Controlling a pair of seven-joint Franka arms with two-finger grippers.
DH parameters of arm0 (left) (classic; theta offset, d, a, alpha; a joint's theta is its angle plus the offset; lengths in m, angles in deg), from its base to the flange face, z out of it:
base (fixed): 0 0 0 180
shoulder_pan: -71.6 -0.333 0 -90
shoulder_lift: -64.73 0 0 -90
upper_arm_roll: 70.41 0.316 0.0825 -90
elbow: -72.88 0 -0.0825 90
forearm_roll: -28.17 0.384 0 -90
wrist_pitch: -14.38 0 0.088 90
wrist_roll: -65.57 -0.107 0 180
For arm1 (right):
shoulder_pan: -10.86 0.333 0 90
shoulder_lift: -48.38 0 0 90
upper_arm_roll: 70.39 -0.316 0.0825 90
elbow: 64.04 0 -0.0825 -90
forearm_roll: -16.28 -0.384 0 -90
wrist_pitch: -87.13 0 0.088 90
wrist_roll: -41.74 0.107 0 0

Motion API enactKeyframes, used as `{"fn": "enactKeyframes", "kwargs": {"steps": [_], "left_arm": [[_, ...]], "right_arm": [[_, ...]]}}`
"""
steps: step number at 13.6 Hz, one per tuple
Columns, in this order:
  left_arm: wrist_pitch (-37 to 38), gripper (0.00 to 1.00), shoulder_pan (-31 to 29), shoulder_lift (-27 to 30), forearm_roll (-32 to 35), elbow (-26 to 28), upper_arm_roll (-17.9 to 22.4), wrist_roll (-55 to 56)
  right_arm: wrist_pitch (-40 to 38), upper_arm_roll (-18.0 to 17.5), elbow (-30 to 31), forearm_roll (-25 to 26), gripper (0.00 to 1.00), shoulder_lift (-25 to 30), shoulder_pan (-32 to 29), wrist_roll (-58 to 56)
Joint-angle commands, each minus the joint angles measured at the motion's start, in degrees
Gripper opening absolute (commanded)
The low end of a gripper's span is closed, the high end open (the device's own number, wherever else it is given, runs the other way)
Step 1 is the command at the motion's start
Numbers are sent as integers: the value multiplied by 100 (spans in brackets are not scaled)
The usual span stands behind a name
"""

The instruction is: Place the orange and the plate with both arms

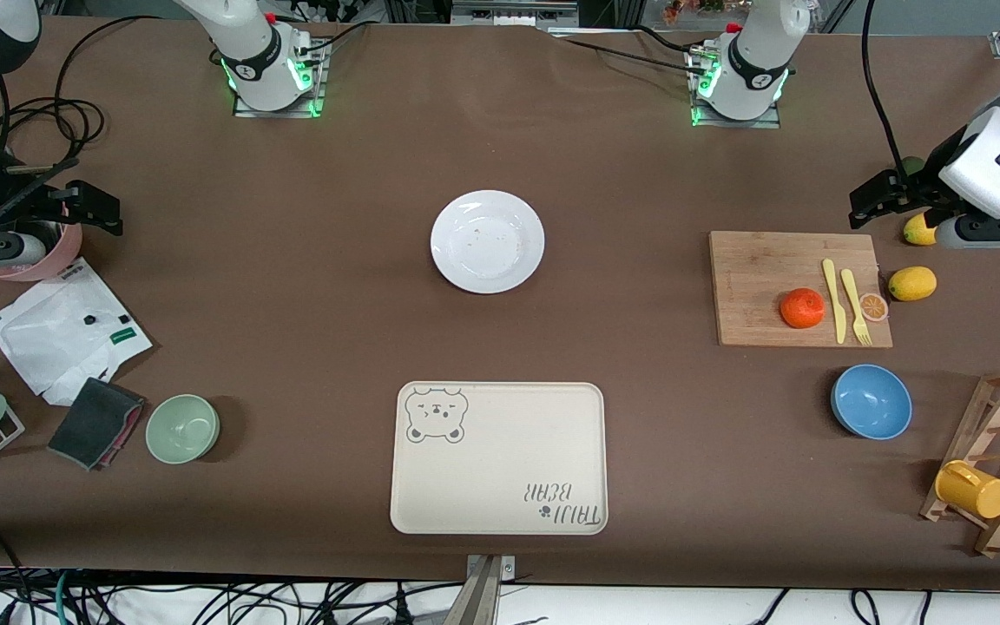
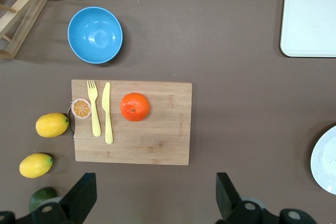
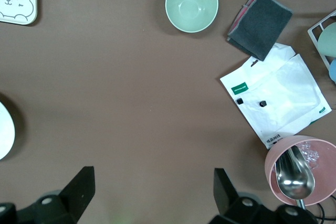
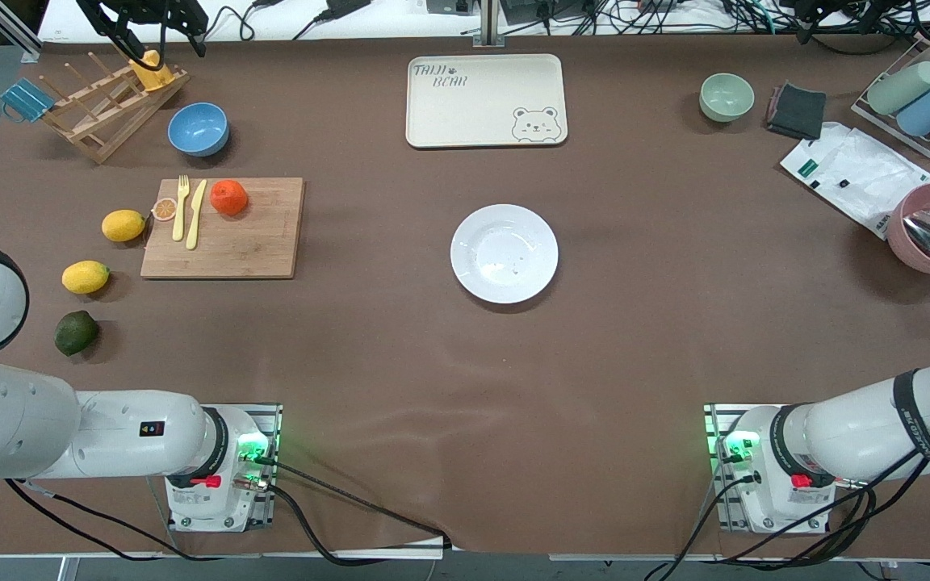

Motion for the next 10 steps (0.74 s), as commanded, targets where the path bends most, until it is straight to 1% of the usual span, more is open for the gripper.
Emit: {"fn": "enactKeyframes", "kwargs": {"steps": [1, 10], "left_arm": [[6, 100, 26, 48, -66, 20, 10, -1], [58, 100, -9, 65, -49, 28, 10, -10]], "right_arm": [[-127, -42, -72, -62, 100, 146, -32, 101], [-118, -42, -80, -79, 100, 129, -23, 128]]}}
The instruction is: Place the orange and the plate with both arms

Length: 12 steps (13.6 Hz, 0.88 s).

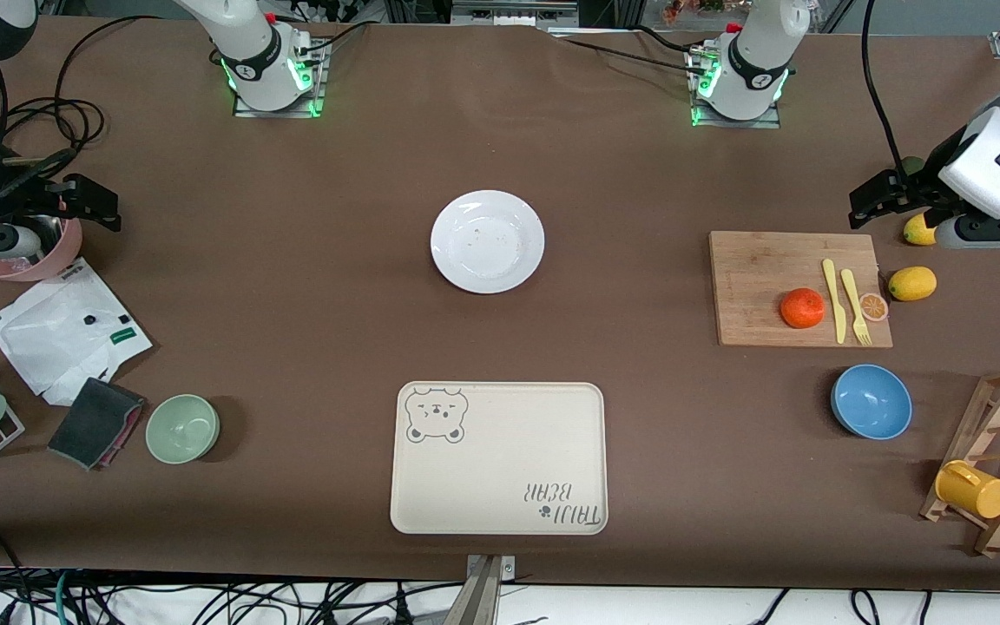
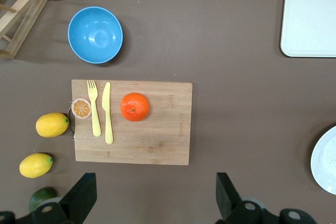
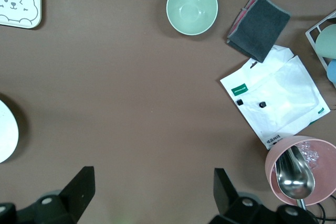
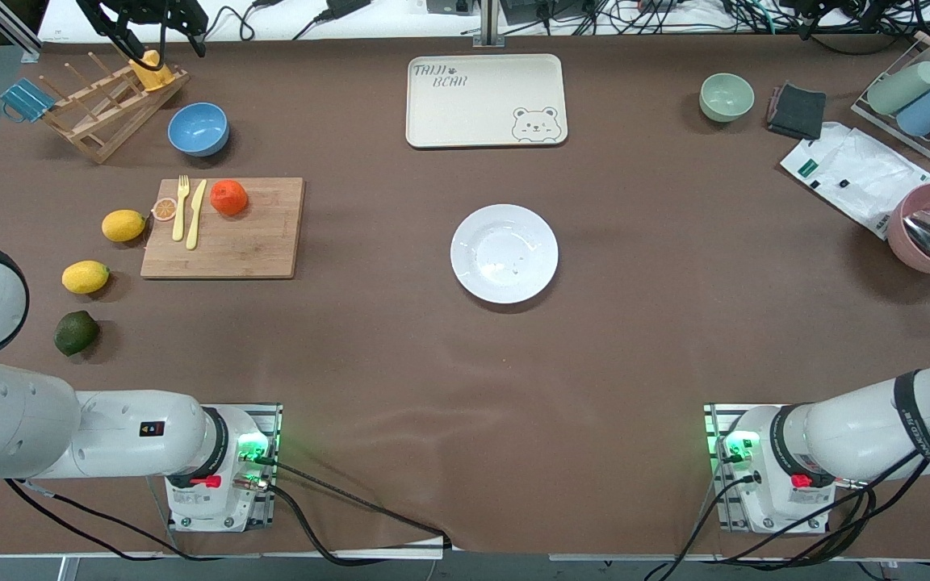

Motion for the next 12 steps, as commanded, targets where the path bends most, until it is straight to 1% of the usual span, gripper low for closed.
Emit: {"fn": "enactKeyframes", "kwargs": {"steps": [1, 4, 7, 12], "left_arm": [[92, 100, 15, 66, -49, 20, 0, -10], [224, 100, 24, 92, -49, 11, -61, -1], [268, 100, -19, 48, -49, -138, -44, 7], [268, 100, -11, 40, -49, -147, -44, 8]], "right_arm": [[-126, -21, -76, -78, 100, 44, -27, 67], [-118, -21, -76, -78, 100, 44, -27, 67], [-118, -21, -76, -87, 100, 44, -27, 76], [-83, -21, -76, -87, 100, 35, -27, 76]]}}
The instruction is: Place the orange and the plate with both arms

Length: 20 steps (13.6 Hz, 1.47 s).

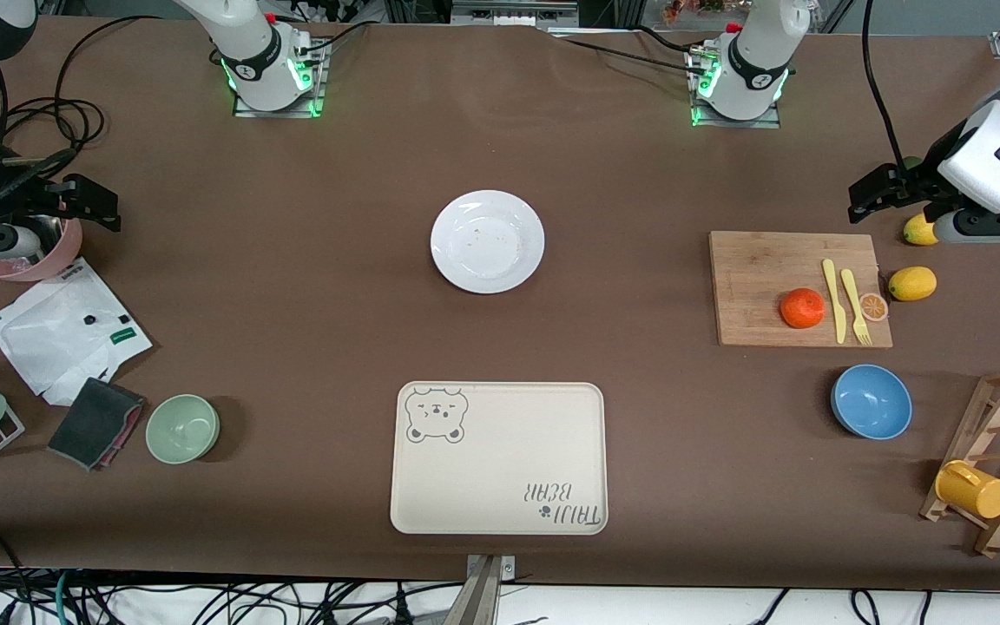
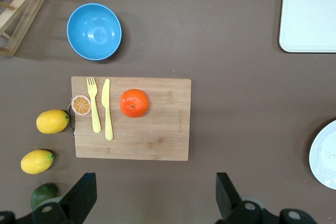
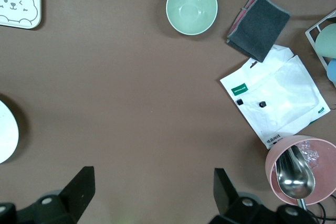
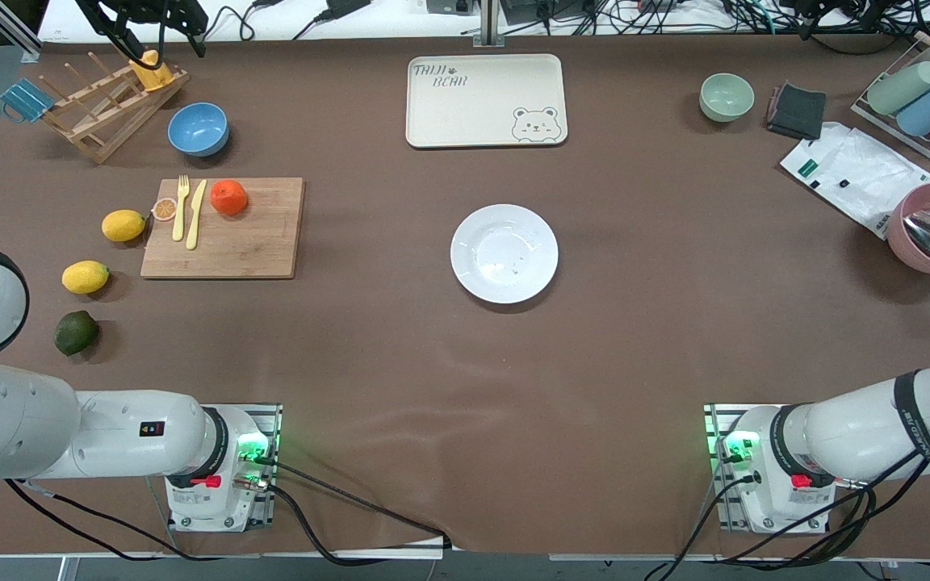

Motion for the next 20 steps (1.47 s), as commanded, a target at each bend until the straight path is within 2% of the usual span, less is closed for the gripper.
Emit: {"fn": "enactKeyframes", "kwargs": {"steps": [1, 12, 16, 20], "left_arm": [[120, 100, -23, 27, -57, -78, -9, 8], [120, 100, -23, 27, -49, -78, -9, 8], [94, 100, -94, -236, -49, -87, 26, 8], [76, 100, -102, -956, -49, -51, 17, -97]], "right_arm": [[-73, -21, -76, -87, 100, 35, -27, 65], [-64, -21, -67, -96, 100, 35, -27, 74], [-46, -38, -76, -104, 100, 35, -18, 74], [-55, -30, -76, -104, 100, 35, -27, 74]]}}
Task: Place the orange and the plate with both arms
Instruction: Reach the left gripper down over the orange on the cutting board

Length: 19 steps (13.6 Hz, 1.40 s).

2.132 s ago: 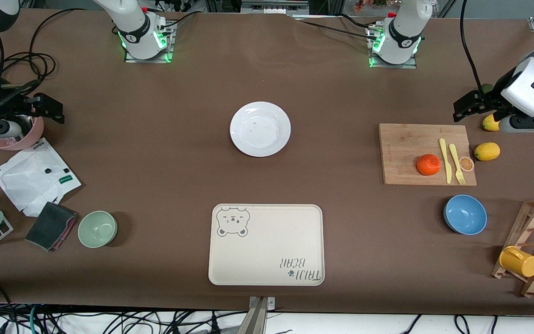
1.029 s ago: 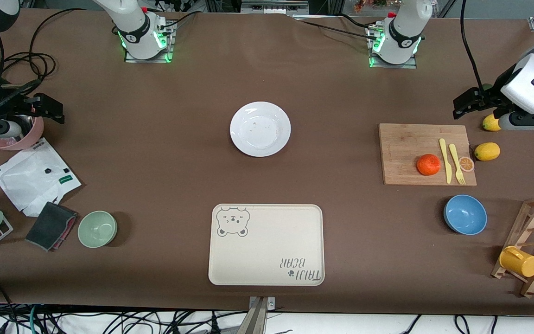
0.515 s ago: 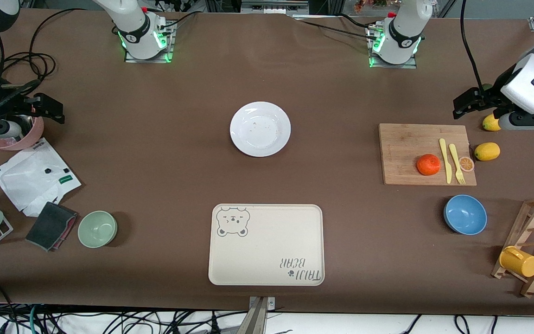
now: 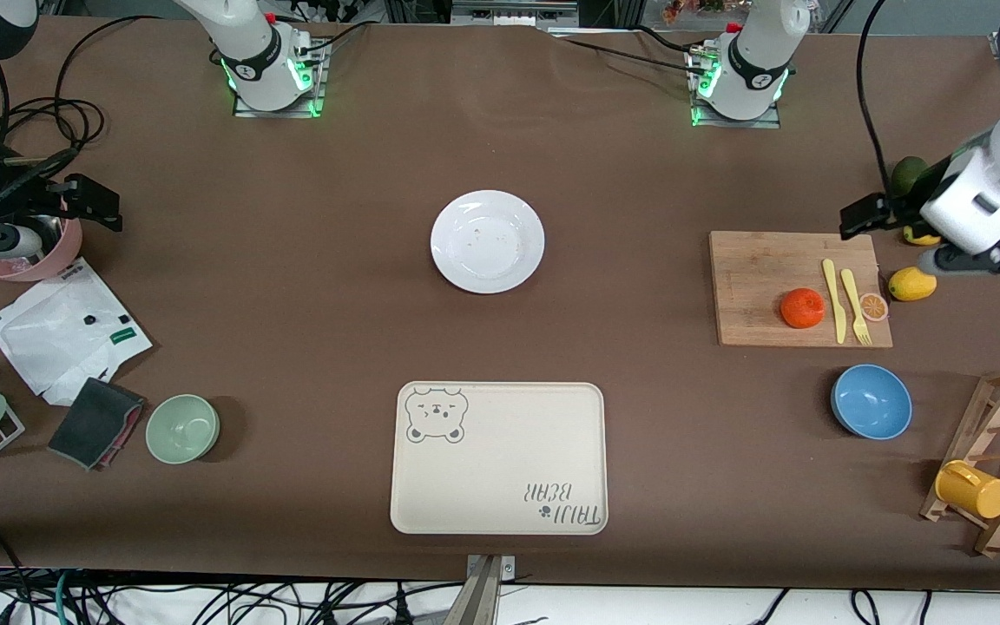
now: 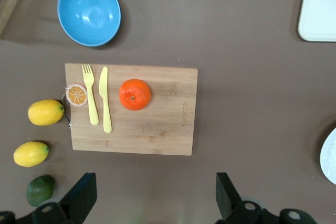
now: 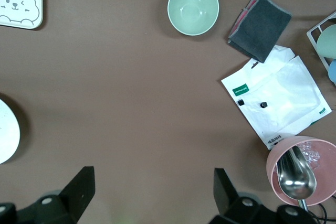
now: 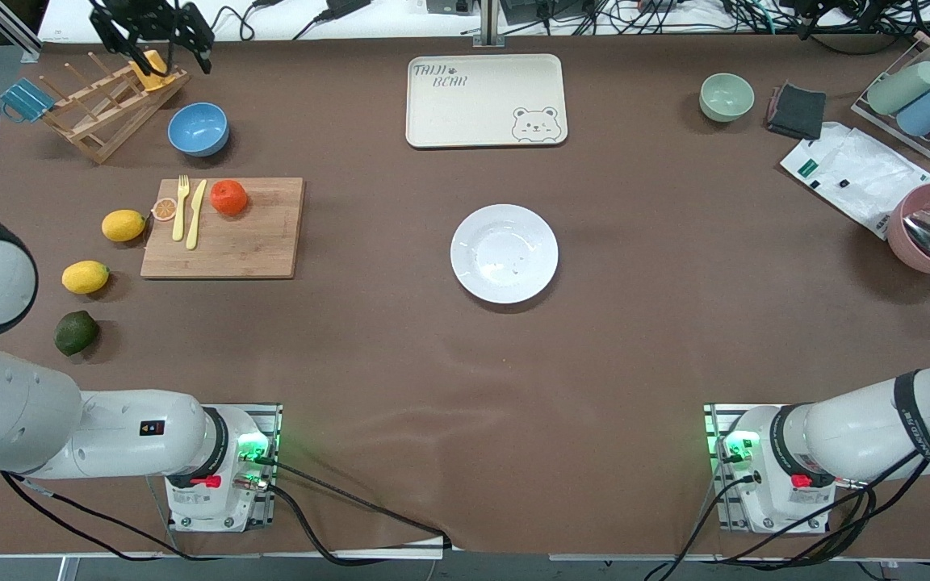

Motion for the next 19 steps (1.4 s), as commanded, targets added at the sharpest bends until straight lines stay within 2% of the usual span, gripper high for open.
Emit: {"fn": "enactKeyframes", "kwargs": {"steps": [1, 4, 9, 12, 13, 15, 19], "left_arm": [[31, 100, -32, -542, -31, -87, -10, -236], [-563, 100, -76, -974, 284, 228, -10, -771], [-2566, 100, -507, -931, 338, 1704, -1, -2353], [-3815, 100, -542, -896, 593, 2627, -28, -2399], [-4053, 100, -542, -896, 697, 2838, -28, -2460], [-4301, 100, -533, -896, 1364, 3050, -54, -2584], [-4951, 100, -542, -948, 1506, 3490, -63, -2628]], "right_arm": [[-59, -16, -66, -90, 100, 35, -30, 69], [-50, -25, -75, -90, 100, 35, -29, 69], [-42, -25, -66, -90, 100, 35, -21, 69], [-42, -25, -66, -90, 100, 35, -21, 69], [-42, -34, -75, -90, 100, 35, -21, 69], [-50, -34, -66, -90, 100, 35, -21, 69], [-42, -16, -66, -90, 100, 35, -21, 69]]}}
